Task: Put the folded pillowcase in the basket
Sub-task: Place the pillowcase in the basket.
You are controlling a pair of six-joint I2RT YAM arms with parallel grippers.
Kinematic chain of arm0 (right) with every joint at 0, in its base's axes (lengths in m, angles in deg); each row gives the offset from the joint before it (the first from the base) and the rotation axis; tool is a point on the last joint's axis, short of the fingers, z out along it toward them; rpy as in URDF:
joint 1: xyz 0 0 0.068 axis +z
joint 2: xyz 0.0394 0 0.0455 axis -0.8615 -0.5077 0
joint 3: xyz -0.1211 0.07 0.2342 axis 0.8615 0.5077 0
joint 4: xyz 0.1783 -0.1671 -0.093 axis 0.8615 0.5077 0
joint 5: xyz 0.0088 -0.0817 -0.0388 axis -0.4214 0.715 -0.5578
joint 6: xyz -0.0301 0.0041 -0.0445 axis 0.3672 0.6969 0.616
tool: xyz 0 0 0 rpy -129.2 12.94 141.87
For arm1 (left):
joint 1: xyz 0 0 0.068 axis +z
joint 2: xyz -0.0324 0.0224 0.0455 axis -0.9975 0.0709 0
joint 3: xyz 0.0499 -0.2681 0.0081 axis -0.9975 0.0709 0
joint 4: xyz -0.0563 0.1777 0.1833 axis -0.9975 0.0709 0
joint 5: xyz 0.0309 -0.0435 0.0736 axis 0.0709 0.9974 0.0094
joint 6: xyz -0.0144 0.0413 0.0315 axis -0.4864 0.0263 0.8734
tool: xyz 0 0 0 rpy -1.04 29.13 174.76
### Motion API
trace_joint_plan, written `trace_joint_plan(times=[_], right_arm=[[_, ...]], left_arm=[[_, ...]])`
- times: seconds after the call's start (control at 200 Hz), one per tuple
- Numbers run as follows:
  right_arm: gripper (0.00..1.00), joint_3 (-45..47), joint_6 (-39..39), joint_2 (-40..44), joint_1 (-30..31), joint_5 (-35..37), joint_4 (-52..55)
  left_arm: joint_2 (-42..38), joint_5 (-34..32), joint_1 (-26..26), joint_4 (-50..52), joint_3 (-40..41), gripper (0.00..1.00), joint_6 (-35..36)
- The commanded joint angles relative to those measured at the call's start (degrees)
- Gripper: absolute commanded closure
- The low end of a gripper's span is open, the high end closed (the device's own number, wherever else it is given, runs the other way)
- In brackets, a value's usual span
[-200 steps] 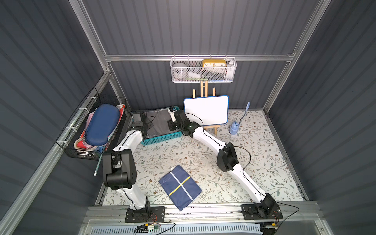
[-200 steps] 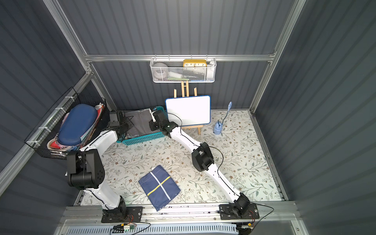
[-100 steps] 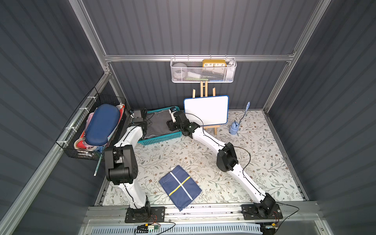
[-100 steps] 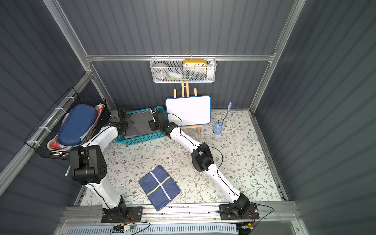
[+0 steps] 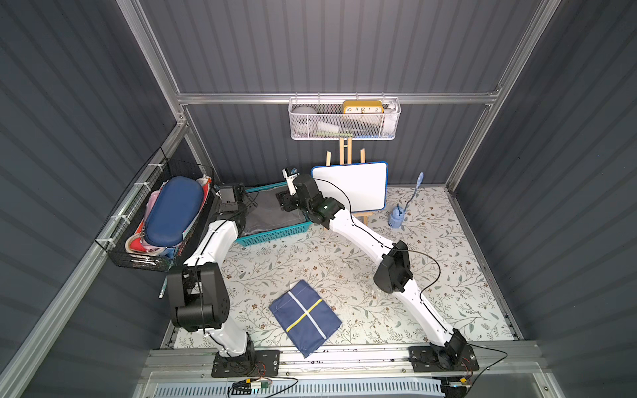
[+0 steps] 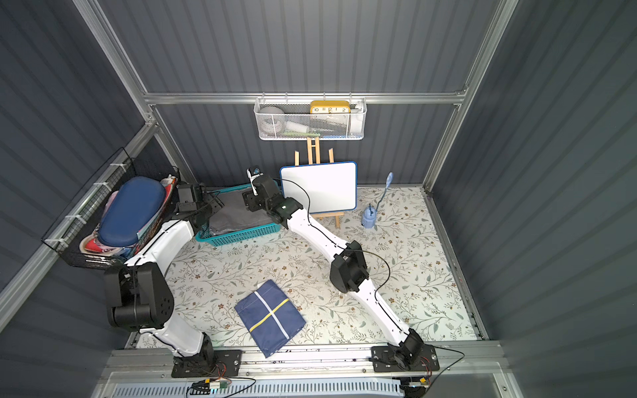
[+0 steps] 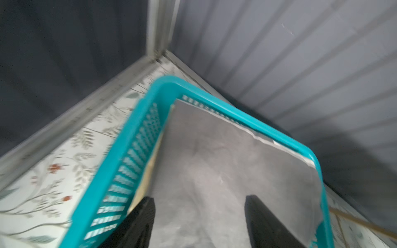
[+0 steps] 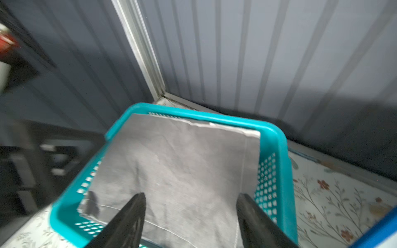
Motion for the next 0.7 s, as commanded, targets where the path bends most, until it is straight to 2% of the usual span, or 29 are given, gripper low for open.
trace_joint_plan(times=[0.0, 0.18, 0.3, 0.53, 0.695], right_arm=[[0.30, -1.68, 0.14, -5.20, 1.30, -2.69, 1.75], [0.31, -2.01, -1.13, -9.16, 1.60, -0.34, 1.50], [0.31, -2.00, -1.21, -10.49, 0.95, 1.98, 2.19], [0.33, -1.88, -7.91, -9.47, -2.59, 4.62, 4.85], [0.33, -1.38, -6.84, -7.74, -3.06, 4.53, 5.95]], left_arm=[[5.42, 8.31, 0.06, 0.42, -2.72, 0.30, 1.20], [8.67, 8.53, 0.06, -0.04, -1.69, 0.29, 0.61], [10.47, 5.62, 0.02, 2.01, -2.22, 0.29, 0.44], [8.28, -0.60, 0.06, 3.23, -1.03, 0.28, -1.47], [6.93, -2.19, -0.24, 3.57, 1.44, 0.27, -1.48]])
